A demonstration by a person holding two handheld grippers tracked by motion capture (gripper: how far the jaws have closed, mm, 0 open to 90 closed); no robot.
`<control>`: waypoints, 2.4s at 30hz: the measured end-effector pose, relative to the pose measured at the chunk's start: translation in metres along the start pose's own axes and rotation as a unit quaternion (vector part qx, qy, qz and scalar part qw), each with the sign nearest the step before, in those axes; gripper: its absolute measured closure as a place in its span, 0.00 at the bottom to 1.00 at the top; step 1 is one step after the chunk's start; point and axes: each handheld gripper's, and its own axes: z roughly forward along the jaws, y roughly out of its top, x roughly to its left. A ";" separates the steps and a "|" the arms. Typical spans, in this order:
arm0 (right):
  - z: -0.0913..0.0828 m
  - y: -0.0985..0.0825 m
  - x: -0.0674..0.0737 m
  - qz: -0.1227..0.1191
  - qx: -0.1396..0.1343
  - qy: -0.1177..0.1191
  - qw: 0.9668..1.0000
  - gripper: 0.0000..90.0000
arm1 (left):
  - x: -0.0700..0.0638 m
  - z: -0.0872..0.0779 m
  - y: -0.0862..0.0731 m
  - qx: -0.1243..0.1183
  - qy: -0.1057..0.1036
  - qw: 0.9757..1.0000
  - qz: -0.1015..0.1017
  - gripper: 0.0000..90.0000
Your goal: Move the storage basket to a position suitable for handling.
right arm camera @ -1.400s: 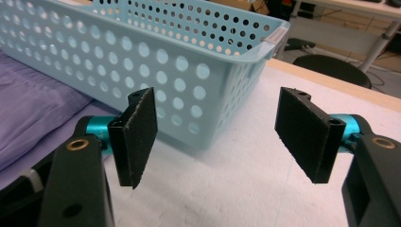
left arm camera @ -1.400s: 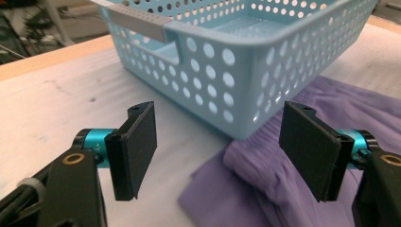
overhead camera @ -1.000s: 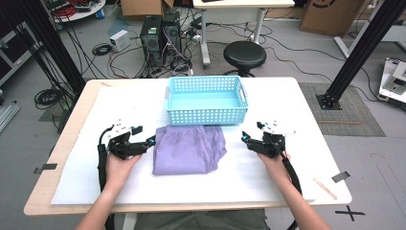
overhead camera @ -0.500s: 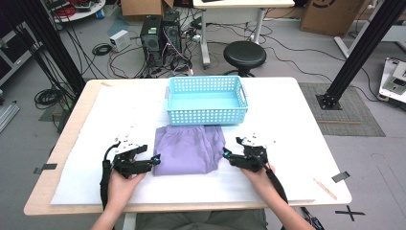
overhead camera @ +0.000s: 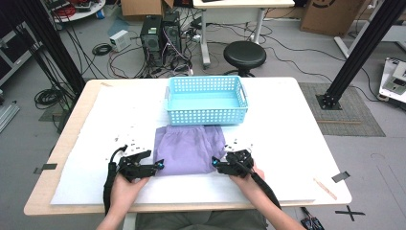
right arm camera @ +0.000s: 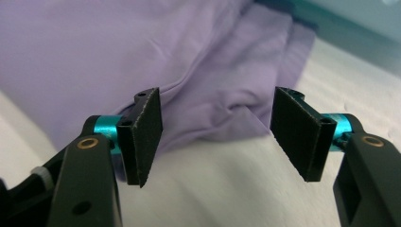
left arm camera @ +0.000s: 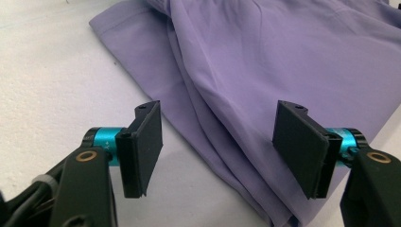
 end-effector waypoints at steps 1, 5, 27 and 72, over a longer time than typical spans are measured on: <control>0.000 0.000 -0.002 0.008 0.001 0.005 1.000 0.39 | 0.000 0.000 0.000 0.001 0.003 1.000 0.003 0.38; -0.003 0.003 -0.001 0.025 -0.017 0.016 0.999 0.36 | -0.001 0.000 0.000 0.007 0.007 1.000 -0.007 0.38; -0.001 -0.002 -0.004 0.014 0.036 0.054 0.998 0.94 | -0.022 0.015 0.009 0.025 -0.036 0.999 0.026 0.86; -0.079 -0.070 -0.019 0.050 0.033 0.048 0.997 0.95 | -0.091 0.022 0.006 0.046 -0.146 0.985 0.081 0.90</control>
